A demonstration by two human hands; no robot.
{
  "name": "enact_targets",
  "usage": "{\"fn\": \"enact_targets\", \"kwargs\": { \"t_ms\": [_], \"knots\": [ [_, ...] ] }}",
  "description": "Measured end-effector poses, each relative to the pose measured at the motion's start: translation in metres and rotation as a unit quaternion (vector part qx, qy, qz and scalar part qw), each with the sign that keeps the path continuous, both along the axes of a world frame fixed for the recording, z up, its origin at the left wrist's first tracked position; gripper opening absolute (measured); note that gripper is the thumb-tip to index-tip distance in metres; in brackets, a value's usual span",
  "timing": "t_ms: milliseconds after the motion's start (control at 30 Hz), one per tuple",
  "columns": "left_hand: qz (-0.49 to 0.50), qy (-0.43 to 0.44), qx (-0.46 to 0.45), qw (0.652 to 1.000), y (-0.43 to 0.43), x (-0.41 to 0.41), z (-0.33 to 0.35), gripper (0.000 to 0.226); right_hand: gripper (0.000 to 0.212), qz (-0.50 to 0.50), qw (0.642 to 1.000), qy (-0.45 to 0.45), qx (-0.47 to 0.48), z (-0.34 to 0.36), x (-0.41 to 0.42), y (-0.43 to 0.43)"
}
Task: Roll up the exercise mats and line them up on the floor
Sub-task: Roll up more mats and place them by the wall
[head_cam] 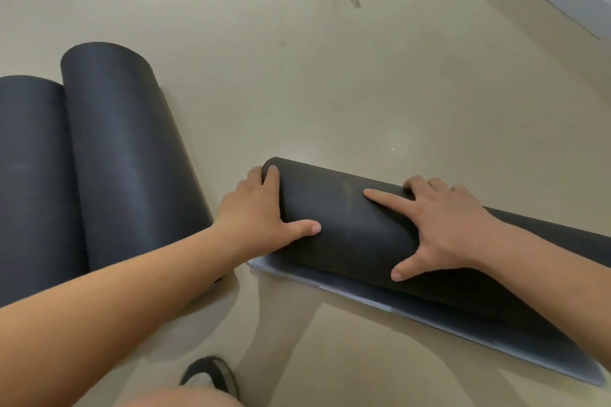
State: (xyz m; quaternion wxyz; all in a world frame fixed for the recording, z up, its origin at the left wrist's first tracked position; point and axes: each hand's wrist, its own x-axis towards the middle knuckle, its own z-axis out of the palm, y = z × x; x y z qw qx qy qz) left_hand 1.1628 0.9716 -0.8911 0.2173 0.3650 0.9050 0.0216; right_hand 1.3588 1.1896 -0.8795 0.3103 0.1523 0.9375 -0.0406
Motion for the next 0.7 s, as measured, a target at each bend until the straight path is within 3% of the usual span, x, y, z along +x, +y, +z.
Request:
{"fn": "enact_targets", "kwargs": {
  "t_ms": [100, 267, 467, 700],
  "knots": [
    [0.008, -0.034, 0.005, 0.999, -0.004, 0.004, 0.003, 0.111, 0.12, -0.02, 0.996, -0.046, -0.071, 0.01, -0.004, 0.008],
    [-0.01, -0.067, -0.007, 0.998, -0.017, -0.001, 0.011, 0.112, 0.138, -0.067, 0.987, -0.071, -0.124, 0.004, 0.002, 0.019],
    [0.006, -0.064, 0.055, 0.996, 0.006, -0.001, 0.01, 0.107, 0.136, -0.083, 0.991, -0.023, -0.1, -0.006, 0.024, 0.029],
    [-0.12, -0.047, 0.071, 0.989, 0.104, 0.036, 0.003, 0.094, 0.139, -0.195, 0.979, -0.02, -0.056, 0.003, 0.099, 0.066]
  ]
}}
